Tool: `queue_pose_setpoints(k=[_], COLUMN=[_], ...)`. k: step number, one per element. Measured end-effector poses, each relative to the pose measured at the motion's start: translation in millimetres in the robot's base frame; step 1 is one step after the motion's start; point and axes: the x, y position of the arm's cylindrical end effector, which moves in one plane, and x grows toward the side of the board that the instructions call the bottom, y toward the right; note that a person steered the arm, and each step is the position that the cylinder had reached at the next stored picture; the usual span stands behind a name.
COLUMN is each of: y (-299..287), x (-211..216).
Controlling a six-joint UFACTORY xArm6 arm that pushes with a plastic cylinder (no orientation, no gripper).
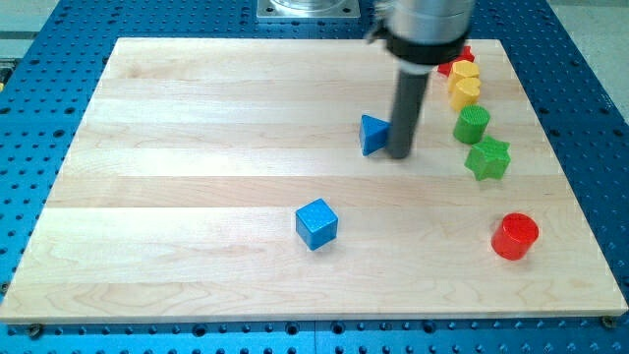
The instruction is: Place the triangle above the cube
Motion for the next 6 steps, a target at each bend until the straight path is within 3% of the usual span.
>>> queue_pose_setpoints(k=[1,2,3,4,5,6], y=[-39,-118,-144,-121,-148,-114], x=[-17,3,20,31,62,67])
